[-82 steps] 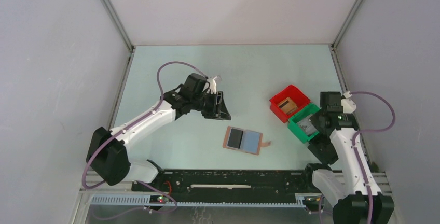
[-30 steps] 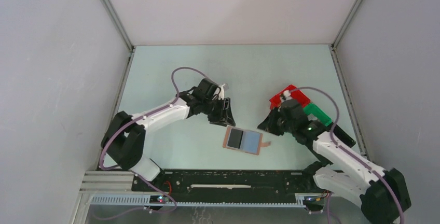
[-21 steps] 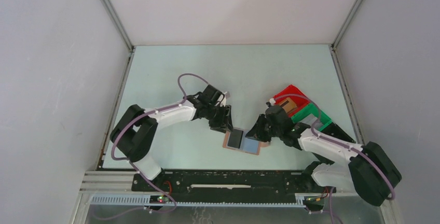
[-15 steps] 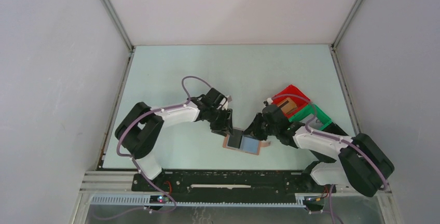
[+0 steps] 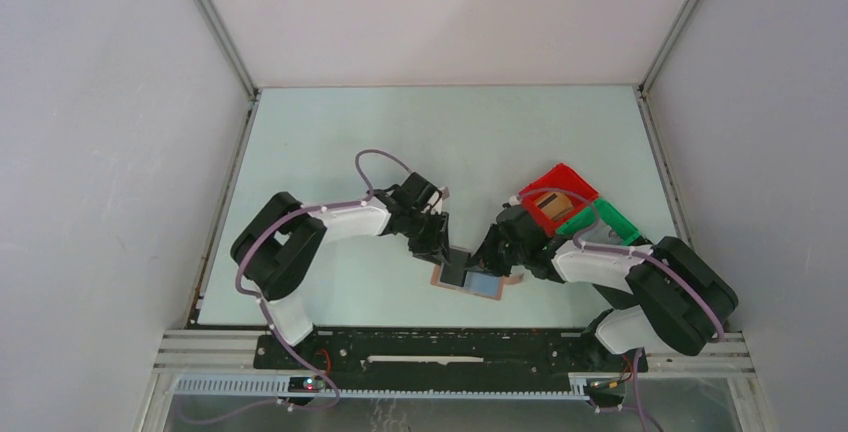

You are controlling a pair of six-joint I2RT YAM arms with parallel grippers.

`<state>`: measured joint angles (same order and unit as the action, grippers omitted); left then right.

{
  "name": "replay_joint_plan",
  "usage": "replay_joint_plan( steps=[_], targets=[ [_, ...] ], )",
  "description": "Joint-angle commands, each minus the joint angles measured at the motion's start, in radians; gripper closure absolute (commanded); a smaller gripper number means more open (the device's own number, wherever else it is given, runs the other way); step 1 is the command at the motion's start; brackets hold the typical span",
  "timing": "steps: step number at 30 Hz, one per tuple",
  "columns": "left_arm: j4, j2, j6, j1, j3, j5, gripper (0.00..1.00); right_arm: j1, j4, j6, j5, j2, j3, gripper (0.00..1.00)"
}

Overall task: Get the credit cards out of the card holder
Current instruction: Remove the credit card from the card holder.

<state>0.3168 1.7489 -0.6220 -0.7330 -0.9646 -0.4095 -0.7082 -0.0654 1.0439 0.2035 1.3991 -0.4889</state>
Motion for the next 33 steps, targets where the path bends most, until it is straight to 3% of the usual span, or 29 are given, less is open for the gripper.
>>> replay_joint_plan(
  steps=[1,13,33],
  targets=[
    [-0.019,0.027,-0.009,-0.011,0.009,0.02,0.64,-0.013,-0.043,0.022,-0.018,0.009,0.01,0.8],
    [0.005,0.082,-0.011,-0.014,0.011,0.069,1.0,-0.014,-0.048,0.059,-0.036,-0.003,0.045,0.72],
    [0.0,0.067,-0.02,-0.012,0.026,0.089,1.0,-0.062,-0.013,0.104,-0.124,-0.082,0.076,0.66]
  ],
)
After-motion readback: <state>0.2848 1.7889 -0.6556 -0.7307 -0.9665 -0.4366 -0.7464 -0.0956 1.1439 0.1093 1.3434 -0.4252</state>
